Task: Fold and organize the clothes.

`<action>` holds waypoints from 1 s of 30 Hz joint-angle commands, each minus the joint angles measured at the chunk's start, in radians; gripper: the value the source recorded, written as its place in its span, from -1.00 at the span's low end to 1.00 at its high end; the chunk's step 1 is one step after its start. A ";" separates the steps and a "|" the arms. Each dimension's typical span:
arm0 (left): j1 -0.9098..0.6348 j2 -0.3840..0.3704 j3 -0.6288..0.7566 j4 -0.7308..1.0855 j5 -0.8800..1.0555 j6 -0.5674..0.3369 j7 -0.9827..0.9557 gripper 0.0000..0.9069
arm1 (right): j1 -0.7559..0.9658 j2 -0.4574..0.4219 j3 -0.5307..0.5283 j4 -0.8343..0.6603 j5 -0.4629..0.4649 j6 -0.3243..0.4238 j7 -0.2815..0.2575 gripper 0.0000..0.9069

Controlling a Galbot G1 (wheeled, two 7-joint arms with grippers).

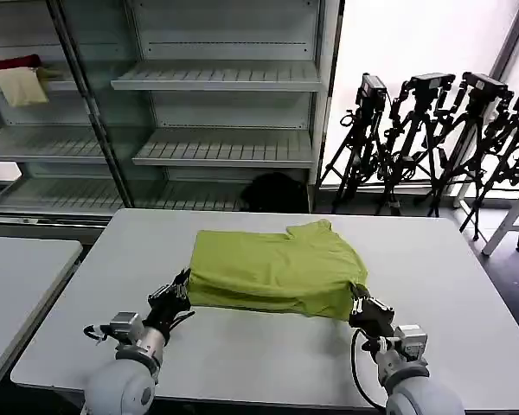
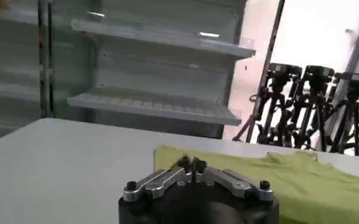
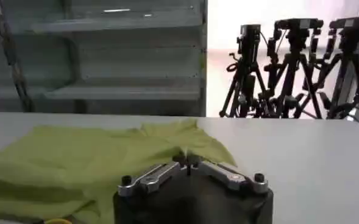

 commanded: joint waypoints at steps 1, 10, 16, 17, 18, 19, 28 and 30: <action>-0.065 -0.005 0.014 0.078 0.024 0.011 -0.003 -1.00 | 0.075 0.003 -0.007 -0.064 -0.014 -0.011 -0.011 -1.00; -0.082 -0.006 0.024 0.117 0.057 0.011 0.008 1.00 | 0.094 0.015 0.001 -0.119 -0.064 0.011 -0.010 1.00; -0.082 -0.010 0.026 0.121 0.096 -0.013 0.026 1.00 | 0.091 0.005 0.044 -0.117 -0.080 0.017 -0.016 1.00; -0.083 -0.009 0.025 0.117 0.097 -0.016 0.025 1.00 | 0.085 0.001 0.050 -0.111 -0.077 0.014 -0.022 1.00; -0.084 -0.010 0.024 0.114 0.098 -0.016 0.025 1.00 | 0.064 -0.008 0.064 -0.094 -0.070 0.008 -0.032 1.00; -0.084 -0.010 0.020 0.110 0.098 -0.016 0.024 1.00 | 0.048 -0.013 0.068 -0.089 -0.063 0.004 -0.036 1.00; 0.014 0.012 -0.015 0.059 0.092 -0.002 0.025 1.00 | -0.162 -0.053 0.130 -0.026 0.029 0.005 -0.076 1.00; 0.039 0.018 -0.014 0.066 0.093 -0.002 0.033 1.00 | -0.174 -0.054 0.131 -0.035 0.035 0.015 -0.073 1.00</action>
